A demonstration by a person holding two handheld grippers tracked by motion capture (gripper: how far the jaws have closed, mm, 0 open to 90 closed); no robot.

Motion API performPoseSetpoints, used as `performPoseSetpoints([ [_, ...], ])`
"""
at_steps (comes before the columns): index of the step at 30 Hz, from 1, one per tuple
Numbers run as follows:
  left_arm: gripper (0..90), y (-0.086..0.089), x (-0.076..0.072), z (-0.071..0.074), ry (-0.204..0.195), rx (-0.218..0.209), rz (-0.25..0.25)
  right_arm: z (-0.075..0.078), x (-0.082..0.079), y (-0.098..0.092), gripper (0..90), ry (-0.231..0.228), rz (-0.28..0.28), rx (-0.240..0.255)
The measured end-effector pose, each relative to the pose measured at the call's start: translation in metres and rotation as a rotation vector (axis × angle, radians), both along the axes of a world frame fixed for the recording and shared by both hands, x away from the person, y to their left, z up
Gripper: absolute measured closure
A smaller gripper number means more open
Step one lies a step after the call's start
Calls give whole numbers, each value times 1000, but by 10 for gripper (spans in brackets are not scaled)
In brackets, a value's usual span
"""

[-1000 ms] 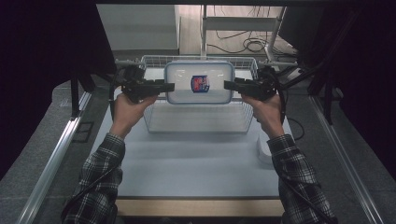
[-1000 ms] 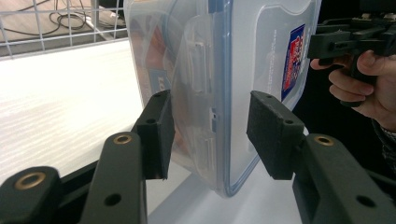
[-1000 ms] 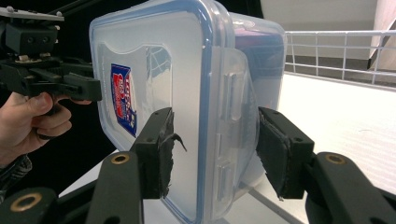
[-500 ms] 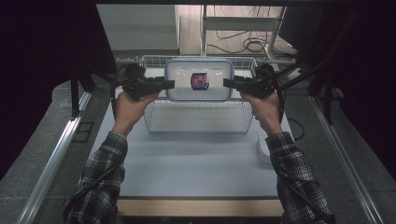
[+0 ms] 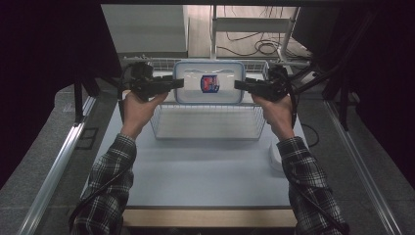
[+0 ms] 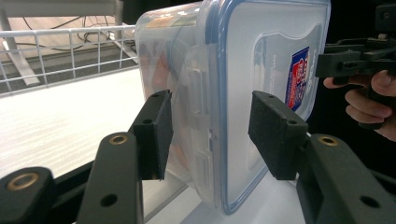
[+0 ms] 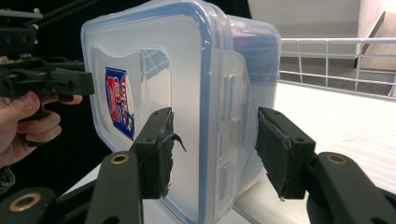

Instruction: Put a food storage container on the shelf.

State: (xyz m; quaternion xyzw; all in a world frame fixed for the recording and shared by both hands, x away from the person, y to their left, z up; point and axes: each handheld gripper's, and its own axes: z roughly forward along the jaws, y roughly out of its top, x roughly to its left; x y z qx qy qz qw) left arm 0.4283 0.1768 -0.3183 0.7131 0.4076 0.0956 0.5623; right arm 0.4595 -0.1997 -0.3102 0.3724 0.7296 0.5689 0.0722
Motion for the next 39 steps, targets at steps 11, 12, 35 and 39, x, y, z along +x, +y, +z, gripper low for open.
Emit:
performPoseSetpoints([
  [11, 503, -1, 4, -1, -1, -11, 13, -1, 4, -3, 481, 11, -13, 27],
  [12, 542, -1, 4, -1, -4, -9, 15, -1, 4, -3, 484, 8, -15, 27],
  [35, 580, -5, 16, -8, 37, 48, 34, -3, 17, -2, 500, 41, -97, 0],
  [39, 572, -15, 17, -15, 28, 146, 30, -7, 18, 6, 492, 25, -103, -119],
])
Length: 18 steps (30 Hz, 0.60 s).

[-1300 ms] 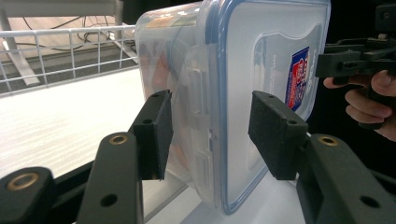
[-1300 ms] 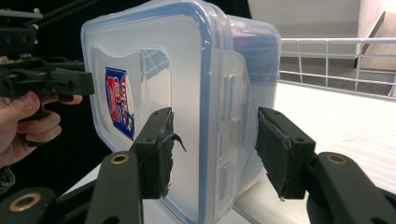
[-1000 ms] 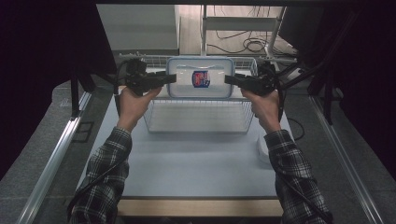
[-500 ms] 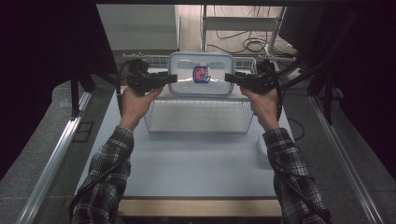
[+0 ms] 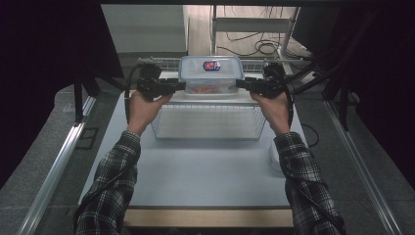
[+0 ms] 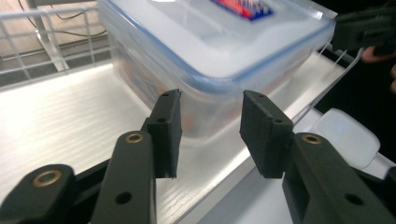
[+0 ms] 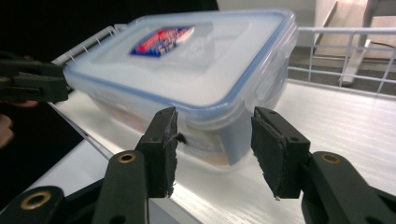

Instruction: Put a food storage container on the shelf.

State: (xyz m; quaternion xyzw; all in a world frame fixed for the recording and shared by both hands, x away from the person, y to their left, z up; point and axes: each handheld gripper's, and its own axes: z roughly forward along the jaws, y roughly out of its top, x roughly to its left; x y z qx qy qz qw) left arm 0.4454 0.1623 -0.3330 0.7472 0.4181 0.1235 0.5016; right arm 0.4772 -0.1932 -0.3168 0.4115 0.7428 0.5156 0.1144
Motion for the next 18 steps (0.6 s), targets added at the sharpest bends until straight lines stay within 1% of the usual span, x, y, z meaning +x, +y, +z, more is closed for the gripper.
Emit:
performPoseSetpoints([
  [1, 571, 0, 0, -2, -1, -8, -1, -1, 0, 1, 490, -3, -3, 11],
  [3, 569, 0, 1, -4, -5, -21, -4, -2, 0, 0, 494, -14, -4, 14],
  [7, 575, 3, 0, -3, -17, -32, -1, 0, -2, -1, 521, -39, -1, -9],
  [9, 570, 4, -2, -3, -21, -37, -3, 0, -3, -1, 523, -46, 3, -4],
  [11, 549, 4, -4, -4, -27, -39, -7, -1, -4, -2, 523, -52, 8, -3],
  [15, 493, 4, -11, -6, -51, -32, -12, -3, -10, -2, 499, -70, 21, -21],
  [18, 429, 6, -17, -8, -78, -24, -13, -3, -15, -3, 466, -82, 30, -24],
])
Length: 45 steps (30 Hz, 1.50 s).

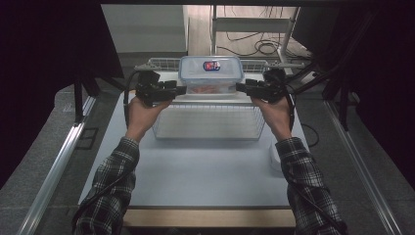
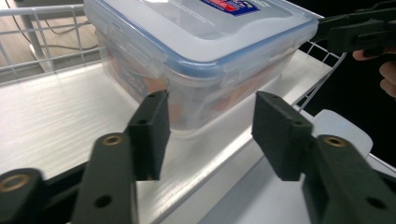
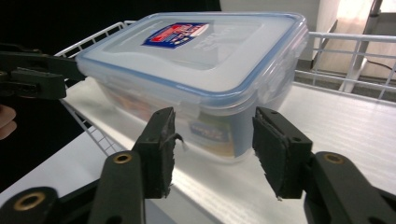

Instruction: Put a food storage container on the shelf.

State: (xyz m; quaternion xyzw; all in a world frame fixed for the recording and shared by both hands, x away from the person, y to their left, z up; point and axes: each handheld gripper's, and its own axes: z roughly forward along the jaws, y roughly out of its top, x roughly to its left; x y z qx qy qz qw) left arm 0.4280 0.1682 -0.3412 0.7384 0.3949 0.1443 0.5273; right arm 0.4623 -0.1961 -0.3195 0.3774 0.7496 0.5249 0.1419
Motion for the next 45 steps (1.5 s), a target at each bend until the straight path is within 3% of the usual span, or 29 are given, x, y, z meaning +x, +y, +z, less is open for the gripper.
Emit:
performPoseSetpoints([
  [9, 253, 0, -21, -12, -33, 23, -23, -5, -20, 0, 343, -35, 49, -22],
  [14, 168, -2, -35, -20, -49, 59, -33, -12, -32, -1, 272, -59, 68, -41],
  [19, 93, -6, -52, -30, -40, 66, -42, -19, -46, -2, 213, -85, 90, -69],
  [24, 58, -6, -68, -38, -30, 57, -48, -27, -62, -3, 168, -108, 106, -103],
  [32, 41, -9, -95, -54, -51, 63, -68, -43, -82, -5, 121, -108, 126, -110],
  [38, 30, -12, -115, -71, -83, 106, -46, -56, -97, -8, 99, -112, 132, -115],
  [45, 26, -15, -132, -96, -70, 138, -45, -74, -109, -14, 80, -90, 123, -129],
])
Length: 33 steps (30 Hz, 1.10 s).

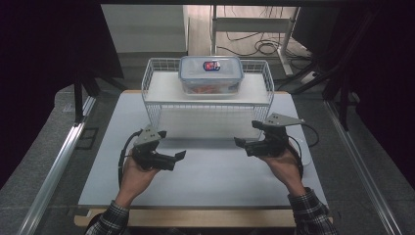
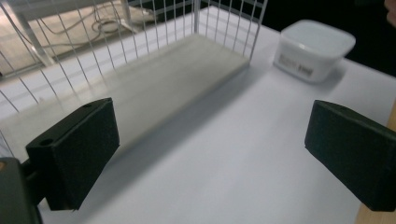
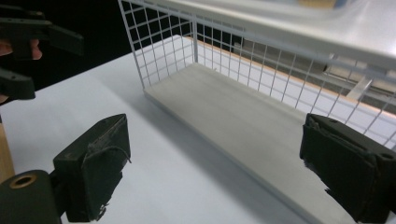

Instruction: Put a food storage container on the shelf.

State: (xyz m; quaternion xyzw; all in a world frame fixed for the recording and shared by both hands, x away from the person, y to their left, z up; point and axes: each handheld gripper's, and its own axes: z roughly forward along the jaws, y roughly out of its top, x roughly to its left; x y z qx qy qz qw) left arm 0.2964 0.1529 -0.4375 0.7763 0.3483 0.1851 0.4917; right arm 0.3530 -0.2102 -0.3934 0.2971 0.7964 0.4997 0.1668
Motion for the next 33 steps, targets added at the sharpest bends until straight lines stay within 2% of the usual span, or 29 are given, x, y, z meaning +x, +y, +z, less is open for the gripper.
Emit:
performPoseSetpoints([
  [2, 27, -1, -4, -7, 6, 15, -5, -4, -3, -1, 74, 1, -5, -15],
  [7, 26, -4, -9, -23, 8, 28, -4, -15, -11, -3, 47, 26, -1, -9],
  [12, 25, -1, -14, -36, 20, -4, 8, -28, -20, -8, 39, 38, -8, 3],
  [15, 27, 3, -19, -44, 22, -10, 22, -35, -26, -10, 40, 28, -14, 9],
  [19, 27, 7, -24, -56, 41, 8, 44, -44, -33, -15, 41, 11, -24, 14],
  [22, 28, 9, -28, -62, 51, 15, 52, -51, -37, -18, 42, 22, -28, 10],
  [27, 27, 9, -36, -70, 58, 53, 46, -65, -42, -22, 40, 45, -31, -7],
  [33, 27, 8, -35, -78, 74, 84, 37, -82, -46, -29, 40, 70, -43, -47],
])
